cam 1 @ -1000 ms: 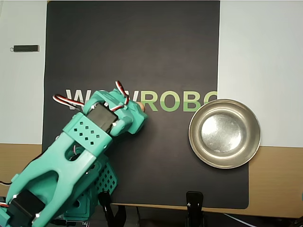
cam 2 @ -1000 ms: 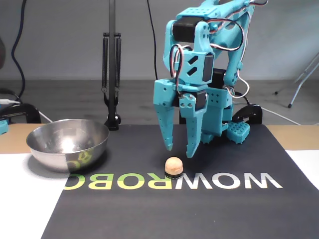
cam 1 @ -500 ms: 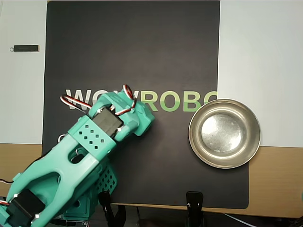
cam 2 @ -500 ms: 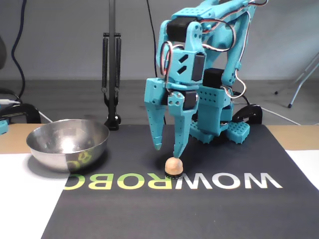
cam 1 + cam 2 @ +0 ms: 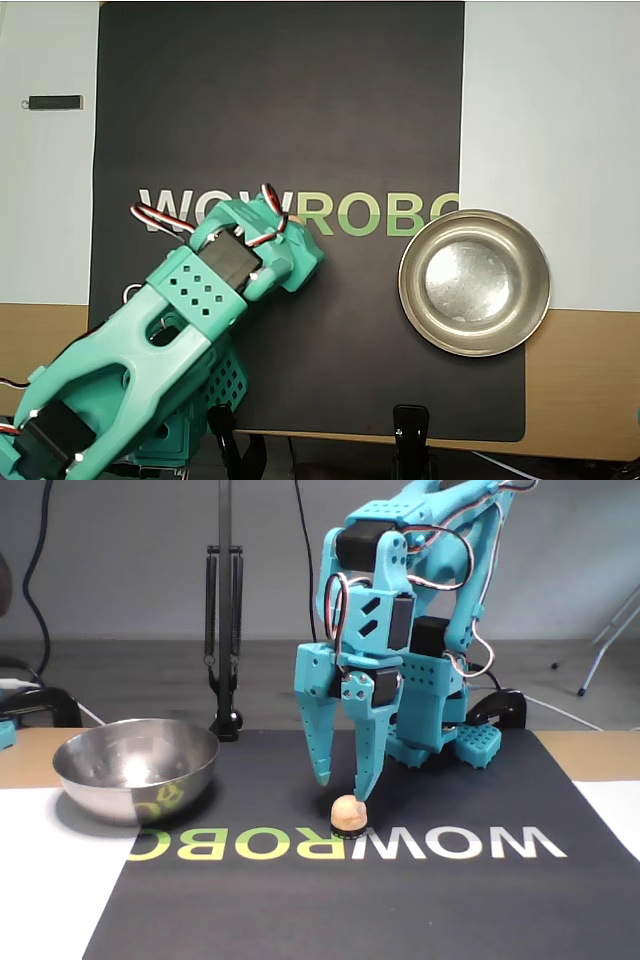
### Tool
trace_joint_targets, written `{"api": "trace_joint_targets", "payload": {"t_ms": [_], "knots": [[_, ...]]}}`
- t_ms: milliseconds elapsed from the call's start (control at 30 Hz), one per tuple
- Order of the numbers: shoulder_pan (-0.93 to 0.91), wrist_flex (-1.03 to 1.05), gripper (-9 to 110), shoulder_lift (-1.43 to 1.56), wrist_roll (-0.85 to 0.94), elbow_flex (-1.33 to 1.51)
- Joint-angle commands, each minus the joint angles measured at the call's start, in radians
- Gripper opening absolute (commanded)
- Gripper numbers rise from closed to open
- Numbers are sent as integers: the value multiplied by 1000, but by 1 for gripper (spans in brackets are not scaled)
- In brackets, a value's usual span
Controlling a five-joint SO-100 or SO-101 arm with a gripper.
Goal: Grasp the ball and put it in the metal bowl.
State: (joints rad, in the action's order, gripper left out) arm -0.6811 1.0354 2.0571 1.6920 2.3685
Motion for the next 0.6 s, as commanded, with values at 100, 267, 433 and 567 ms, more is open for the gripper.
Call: {"api": "trace_joint_targets", "payload": {"t_ms": [100, 267, 433, 567], "knots": [[8, -8, 56, -55, 6, -14], [8, -64, 56, -77, 6, -3], [8, -69, 56, -109, 6, -14], [8, -69, 56, -123, 6, -12]]}}
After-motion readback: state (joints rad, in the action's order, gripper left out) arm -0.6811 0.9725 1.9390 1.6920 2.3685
